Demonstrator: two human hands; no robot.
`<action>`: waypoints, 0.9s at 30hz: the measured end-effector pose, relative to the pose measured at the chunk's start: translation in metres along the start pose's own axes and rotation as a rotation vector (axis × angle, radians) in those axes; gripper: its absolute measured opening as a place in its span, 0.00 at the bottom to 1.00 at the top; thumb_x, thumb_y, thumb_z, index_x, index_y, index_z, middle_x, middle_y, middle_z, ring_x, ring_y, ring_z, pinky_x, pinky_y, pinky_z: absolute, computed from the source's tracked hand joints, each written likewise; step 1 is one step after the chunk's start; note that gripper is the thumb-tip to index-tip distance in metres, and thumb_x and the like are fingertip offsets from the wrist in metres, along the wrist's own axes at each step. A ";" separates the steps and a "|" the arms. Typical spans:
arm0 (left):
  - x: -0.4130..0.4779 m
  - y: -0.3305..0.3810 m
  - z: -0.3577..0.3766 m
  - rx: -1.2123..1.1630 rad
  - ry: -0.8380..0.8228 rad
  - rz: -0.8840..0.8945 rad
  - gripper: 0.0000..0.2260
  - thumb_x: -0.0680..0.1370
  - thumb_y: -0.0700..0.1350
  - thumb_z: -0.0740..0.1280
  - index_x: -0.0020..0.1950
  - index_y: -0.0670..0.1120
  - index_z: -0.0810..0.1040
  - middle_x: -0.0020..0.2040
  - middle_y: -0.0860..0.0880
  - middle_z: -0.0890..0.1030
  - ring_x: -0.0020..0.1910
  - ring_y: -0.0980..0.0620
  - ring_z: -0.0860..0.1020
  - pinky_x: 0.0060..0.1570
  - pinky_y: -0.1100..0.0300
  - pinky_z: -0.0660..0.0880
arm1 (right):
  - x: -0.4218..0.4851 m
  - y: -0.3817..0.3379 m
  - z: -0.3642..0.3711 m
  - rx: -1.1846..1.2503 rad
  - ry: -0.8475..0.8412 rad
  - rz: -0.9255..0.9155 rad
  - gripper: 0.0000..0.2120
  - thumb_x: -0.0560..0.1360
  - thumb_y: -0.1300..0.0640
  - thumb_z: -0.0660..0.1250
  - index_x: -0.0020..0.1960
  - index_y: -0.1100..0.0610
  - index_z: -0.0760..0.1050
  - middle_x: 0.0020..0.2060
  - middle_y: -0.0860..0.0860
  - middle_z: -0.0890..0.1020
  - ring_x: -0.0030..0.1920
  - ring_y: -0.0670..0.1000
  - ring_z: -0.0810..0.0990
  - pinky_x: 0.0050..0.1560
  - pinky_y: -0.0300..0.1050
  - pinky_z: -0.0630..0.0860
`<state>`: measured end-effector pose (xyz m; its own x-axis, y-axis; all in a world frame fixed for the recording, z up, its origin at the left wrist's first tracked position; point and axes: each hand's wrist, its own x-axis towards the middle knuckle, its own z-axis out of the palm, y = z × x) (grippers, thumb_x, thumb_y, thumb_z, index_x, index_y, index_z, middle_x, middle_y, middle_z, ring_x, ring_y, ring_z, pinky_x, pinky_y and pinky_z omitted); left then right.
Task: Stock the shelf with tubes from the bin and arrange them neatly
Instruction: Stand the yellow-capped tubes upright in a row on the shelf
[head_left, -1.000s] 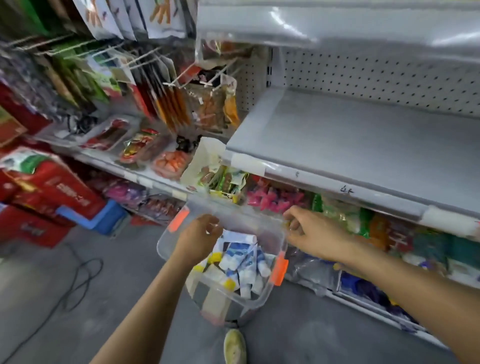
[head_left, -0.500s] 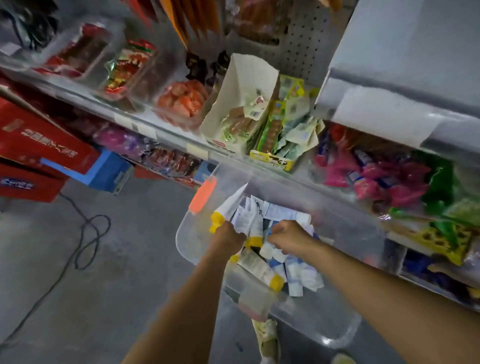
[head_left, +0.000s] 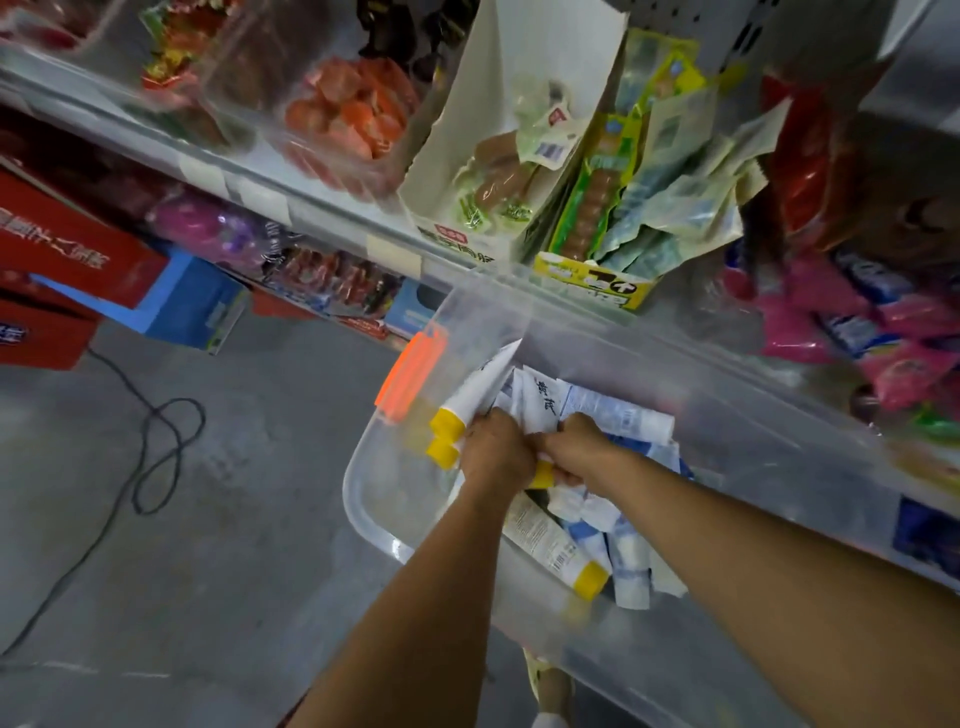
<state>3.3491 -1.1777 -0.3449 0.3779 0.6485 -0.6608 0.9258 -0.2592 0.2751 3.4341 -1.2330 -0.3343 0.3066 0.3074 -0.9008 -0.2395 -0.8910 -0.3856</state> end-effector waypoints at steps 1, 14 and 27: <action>-0.001 -0.002 -0.001 -0.121 -0.037 -0.046 0.19 0.77 0.47 0.65 0.63 0.38 0.73 0.61 0.39 0.77 0.61 0.41 0.76 0.58 0.53 0.72 | -0.002 0.001 -0.004 -0.016 -0.016 0.010 0.07 0.73 0.59 0.68 0.46 0.61 0.73 0.29 0.53 0.73 0.27 0.50 0.70 0.20 0.35 0.64; -0.145 0.061 -0.029 -1.315 -0.106 -0.167 0.07 0.76 0.37 0.65 0.53 0.44 0.79 0.44 0.40 0.84 0.41 0.41 0.82 0.45 0.46 0.80 | -0.138 0.052 -0.086 0.070 -0.209 -0.220 0.28 0.59 0.49 0.71 0.58 0.55 0.75 0.39 0.53 0.83 0.36 0.52 0.81 0.36 0.45 0.77; -0.392 0.237 0.014 -1.394 0.021 0.346 0.19 0.72 0.32 0.71 0.61 0.38 0.74 0.55 0.35 0.82 0.53 0.35 0.81 0.53 0.37 0.78 | -0.376 0.185 -0.282 0.178 -0.152 -0.627 0.11 0.79 0.62 0.59 0.59 0.55 0.73 0.37 0.55 0.80 0.32 0.52 0.77 0.30 0.45 0.69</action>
<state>3.4205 -1.5032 -0.0306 0.5672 0.7122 -0.4136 0.0225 0.4886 0.8722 3.5341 -1.6073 -0.0103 0.3067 0.8047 -0.5083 -0.2105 -0.4635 -0.8608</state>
